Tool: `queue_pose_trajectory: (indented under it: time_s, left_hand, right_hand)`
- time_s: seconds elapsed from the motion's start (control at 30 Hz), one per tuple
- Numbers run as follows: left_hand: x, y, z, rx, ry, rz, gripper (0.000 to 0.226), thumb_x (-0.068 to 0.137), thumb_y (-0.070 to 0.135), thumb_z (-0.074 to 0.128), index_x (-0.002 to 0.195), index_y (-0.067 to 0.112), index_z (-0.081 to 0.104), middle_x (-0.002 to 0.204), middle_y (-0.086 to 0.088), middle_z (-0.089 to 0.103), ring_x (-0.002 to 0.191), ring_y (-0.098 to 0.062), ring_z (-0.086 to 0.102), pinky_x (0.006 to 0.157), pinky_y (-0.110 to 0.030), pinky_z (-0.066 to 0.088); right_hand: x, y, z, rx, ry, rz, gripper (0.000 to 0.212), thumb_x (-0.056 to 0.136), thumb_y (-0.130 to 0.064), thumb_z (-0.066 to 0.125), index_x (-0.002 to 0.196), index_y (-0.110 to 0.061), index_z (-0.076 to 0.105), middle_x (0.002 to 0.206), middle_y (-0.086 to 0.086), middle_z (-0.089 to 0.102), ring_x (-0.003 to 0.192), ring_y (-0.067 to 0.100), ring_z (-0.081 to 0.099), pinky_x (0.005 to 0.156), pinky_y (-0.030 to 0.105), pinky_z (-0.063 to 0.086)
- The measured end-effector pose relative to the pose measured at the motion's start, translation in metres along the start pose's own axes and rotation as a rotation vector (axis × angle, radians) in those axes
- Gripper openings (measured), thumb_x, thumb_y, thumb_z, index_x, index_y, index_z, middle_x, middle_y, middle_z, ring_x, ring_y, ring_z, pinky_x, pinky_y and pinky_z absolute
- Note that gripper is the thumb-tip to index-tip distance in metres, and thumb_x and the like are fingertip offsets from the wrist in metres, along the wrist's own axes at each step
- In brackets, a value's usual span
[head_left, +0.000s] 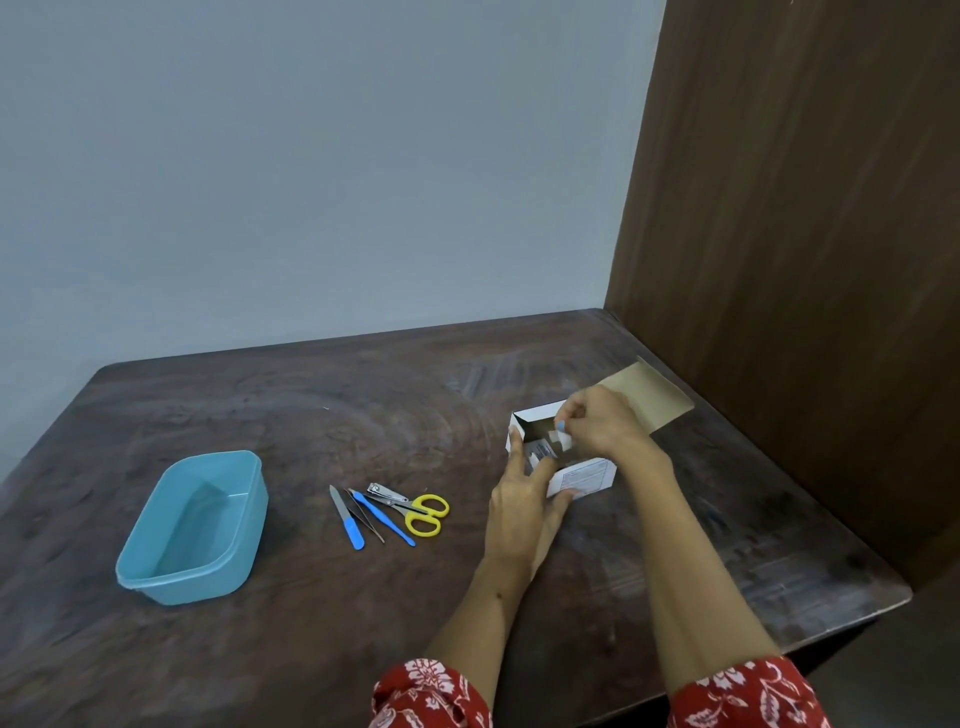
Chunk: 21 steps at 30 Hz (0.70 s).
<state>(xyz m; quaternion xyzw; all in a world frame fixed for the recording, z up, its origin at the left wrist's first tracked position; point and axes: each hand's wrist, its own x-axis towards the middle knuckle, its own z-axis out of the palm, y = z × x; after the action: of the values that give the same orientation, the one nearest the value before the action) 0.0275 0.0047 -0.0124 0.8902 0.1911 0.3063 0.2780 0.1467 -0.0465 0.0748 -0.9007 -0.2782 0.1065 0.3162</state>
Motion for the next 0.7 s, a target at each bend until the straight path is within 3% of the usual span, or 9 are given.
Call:
queue_pose_trajectory:
  time_s: [0.17,0.27,0.4,0.57,0.63,0.7]
  left_hand:
    - [-0.001,-0.004,0.003,-0.005,0.026,0.055,0.023,0.078,0.027,0.069,0.097,0.015,0.062,0.151,-0.020,0.027,0.088,-0.036,0.066,0.069,-0.038,0.053]
    - [0.000,-0.005,0.003,-0.018,0.033,0.054,0.022,0.079,0.029,0.069,0.096,0.017,0.061,0.151,-0.021,0.026,0.087,-0.036,0.067,0.070,-0.037,0.053]
    - [0.000,-0.005,0.003,-0.015,0.016,0.055,0.023,0.080,0.030,0.068,0.096,0.016,0.061,0.152,-0.018,0.027,0.085,-0.035,0.067,0.070,-0.037,0.054]
    - [-0.001,-0.002,0.000,-0.019,0.011,0.049,0.025,0.080,0.028,0.069,0.099,0.015,0.062,0.152,-0.018,0.027,0.092,-0.035,0.066,0.076,-0.039,0.055]
    - [-0.001,-0.001,-0.001,-0.026,0.000,0.041,0.025,0.079,0.026,0.069,0.101,0.015,0.062,0.152,-0.018,0.026,0.094,-0.036,0.065,0.078,-0.040,0.054]
    - [-0.002,0.000,-0.002,-0.028,-0.005,0.032,0.027,0.079,0.027,0.069,0.102,0.015,0.061,0.152,-0.017,0.026,0.096,-0.037,0.065,0.080,-0.040,0.054]
  right_hand:
    - [-0.007,0.003,-0.008,0.449,-0.026,0.051,0.008,0.086,-0.004,0.061,0.079,-0.008,0.062,0.075,0.014,0.066,0.060,0.019,0.064,0.070,0.034,0.058]
    - [-0.010,0.006,-0.010,0.561,-0.064,0.045,0.013,0.078,0.000,0.072,0.084,-0.007,0.063,0.083,0.017,0.066,0.068,0.019,0.067,0.066,0.028,0.058]
    - [-0.015,0.008,-0.010,0.635,-0.020,0.038,0.019,0.081,0.010,0.063,0.087,-0.008,0.064,0.090,0.018,0.065,0.075,0.021,0.068,0.069,0.025,0.059]
    - [-0.021,0.009,-0.016,0.690,0.177,0.005,0.017,0.077,0.000,0.073,0.083,-0.013,0.066,0.083,0.010,0.069,0.071,0.016,0.067,0.075,0.032,0.057]
    - [-0.026,0.009,-0.023,0.667,0.310,-0.026,0.024,0.074,-0.003,0.075,0.090,-0.018,0.065,0.086,0.002,0.069,0.075,0.010,0.064,0.076,0.025,0.053]
    - [-0.030,0.010,-0.032,0.656,0.563,-0.015,0.027,0.075,-0.004,0.072,0.096,-0.021,0.067,0.088,-0.003,0.068,0.072,0.000,0.061,0.074,0.015,0.048]
